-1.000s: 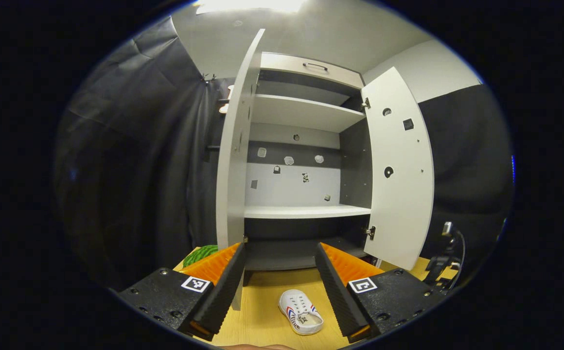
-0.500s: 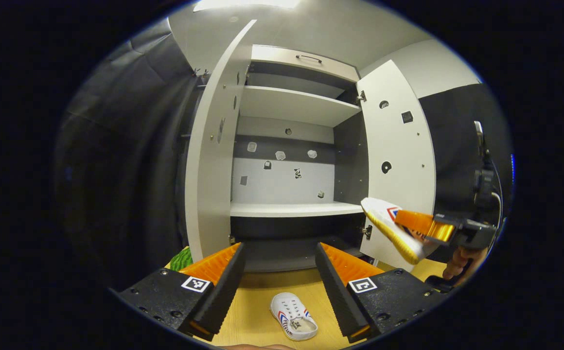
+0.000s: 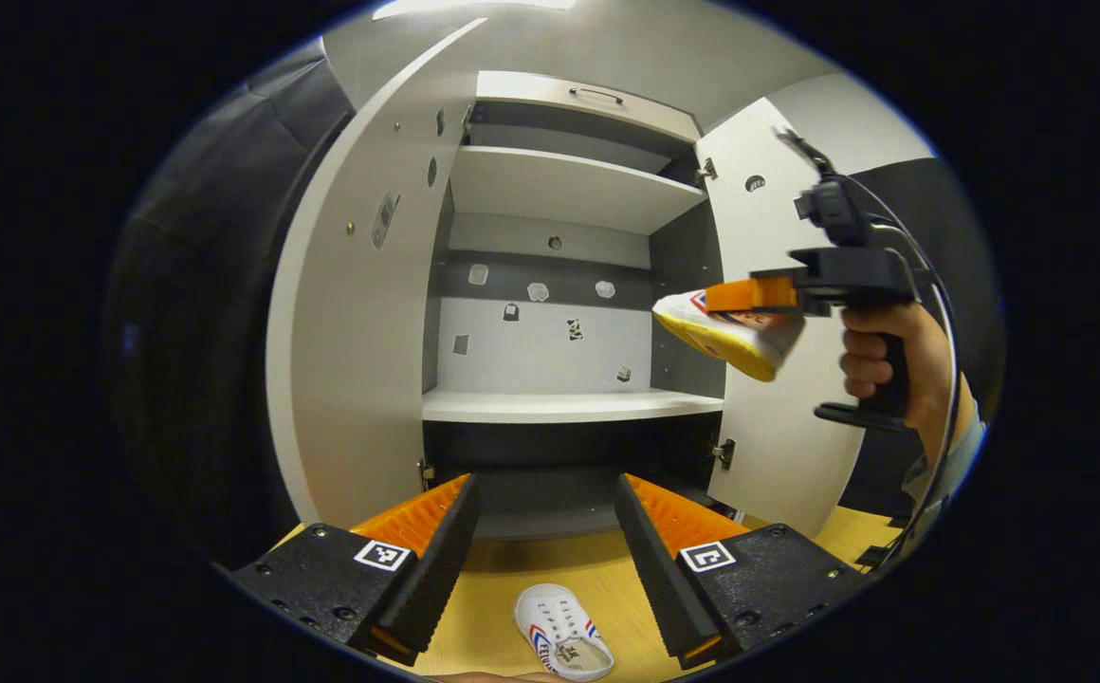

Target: Grab one shoe with the right hand and put it into the shoe cabinet, grab the other shoe with the left hand and put it into the shoe cabinet; then close the right door with the right hand and the left door with the left hand.

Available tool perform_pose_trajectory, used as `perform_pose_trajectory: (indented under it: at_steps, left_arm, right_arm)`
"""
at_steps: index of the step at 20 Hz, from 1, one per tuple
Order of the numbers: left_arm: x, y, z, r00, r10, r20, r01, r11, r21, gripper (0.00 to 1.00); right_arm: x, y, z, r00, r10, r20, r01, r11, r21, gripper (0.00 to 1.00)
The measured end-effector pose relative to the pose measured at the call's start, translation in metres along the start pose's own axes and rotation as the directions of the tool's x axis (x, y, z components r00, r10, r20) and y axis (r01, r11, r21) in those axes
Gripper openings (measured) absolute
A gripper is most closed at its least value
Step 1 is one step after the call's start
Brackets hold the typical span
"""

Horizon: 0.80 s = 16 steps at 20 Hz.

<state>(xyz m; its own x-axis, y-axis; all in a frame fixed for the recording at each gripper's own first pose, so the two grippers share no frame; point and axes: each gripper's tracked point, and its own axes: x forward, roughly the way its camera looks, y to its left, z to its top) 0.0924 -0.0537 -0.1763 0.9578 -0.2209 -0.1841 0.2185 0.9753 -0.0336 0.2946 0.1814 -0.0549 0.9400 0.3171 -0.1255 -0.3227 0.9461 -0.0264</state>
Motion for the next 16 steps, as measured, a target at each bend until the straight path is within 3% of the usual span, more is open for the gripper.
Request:
perform_pose_trajectory:
  at_steps: [4,6,8,12,14,16]
  left_arm:
    - [0.016,0.004,-0.019,0.999,0.0,-0.034,0.0,1.0,0.004,0.88]
    - [0.021,0.013,-0.025,0.999,0.04,-0.033,-0.04,0.999,0.004,0.88]
    - [0.022,0.018,-0.029,0.998,0.063,-0.015,-0.063,0.998,-0.003,0.88]
    - [0.026,0.023,-0.05,0.996,0.073,-0.048,-0.073,0.997,-0.004,0.88]
    - [0.028,0.023,-0.058,0.995,0.07,-0.073,-0.07,0.998,0.004,0.88]
    - [0.029,0.025,-0.062,0.993,0.075,-0.086,-0.075,0.997,0.011,0.88]
  right_arm:
    - [0.08,0.013,-0.015,0.998,0.02,-0.057,-0.025,0.996,-0.089,0.0]
    - [0.109,0.014,-0.018,0.999,0.012,-0.048,-0.019,0.988,-0.153,0.01]
    - [0.135,0.004,-0.01,0.999,-0.038,0.027,0.043,0.978,-0.205,0.01]
    - [0.156,0.011,-0.086,0.987,-0.031,-0.156,-0.006,0.973,-0.23,0.01]
    - [0.158,0.01,-0.09,0.986,-0.007,-0.167,-0.017,0.99,-0.141,0.01]
    - [0.162,0.003,-0.093,0.984,-0.038,-0.175,0.009,0.987,-0.161,0.01]
